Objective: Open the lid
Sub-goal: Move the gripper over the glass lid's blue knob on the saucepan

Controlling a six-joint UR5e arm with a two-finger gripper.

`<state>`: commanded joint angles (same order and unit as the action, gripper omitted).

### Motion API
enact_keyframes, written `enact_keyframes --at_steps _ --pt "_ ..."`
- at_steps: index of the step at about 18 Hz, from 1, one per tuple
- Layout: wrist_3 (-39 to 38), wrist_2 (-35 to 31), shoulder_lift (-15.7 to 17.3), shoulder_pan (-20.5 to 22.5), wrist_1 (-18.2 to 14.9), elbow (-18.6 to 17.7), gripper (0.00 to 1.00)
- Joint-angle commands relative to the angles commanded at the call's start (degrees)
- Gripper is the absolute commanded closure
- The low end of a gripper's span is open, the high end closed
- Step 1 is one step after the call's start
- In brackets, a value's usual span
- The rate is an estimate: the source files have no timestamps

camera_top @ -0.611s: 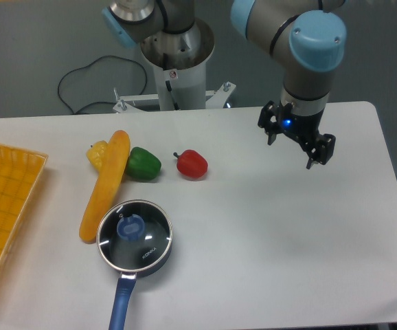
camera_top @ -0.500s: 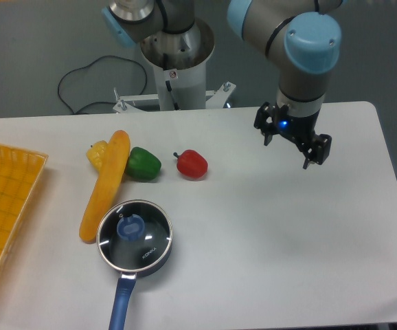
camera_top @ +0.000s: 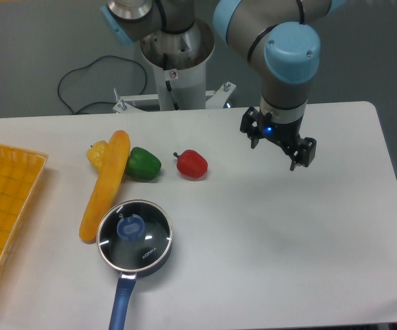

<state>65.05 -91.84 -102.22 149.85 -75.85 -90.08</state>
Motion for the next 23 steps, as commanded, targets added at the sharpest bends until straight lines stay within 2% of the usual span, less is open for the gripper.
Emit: enact_keyframes --at_steps 3,6,10,13,15,23 --pt "-6.8 0.6 0.4 0.4 -0.1 -1.5 0.0" --pt "-14.0 3.5 0.4 0.6 0.0 -1.5 0.0" --pt "-23.5 4.1 0.2 -1.0 0.3 -1.9 0.0" --pt "-30.6 4.1 -0.5 -2.8 4.2 -2.1 0.0" --pt "-35.9 3.7 -1.8 -4.7 5.0 -2.0 0.0" --pt "-44.1 3.4 -2.9 -9.1 7.4 -1.7 0.0"
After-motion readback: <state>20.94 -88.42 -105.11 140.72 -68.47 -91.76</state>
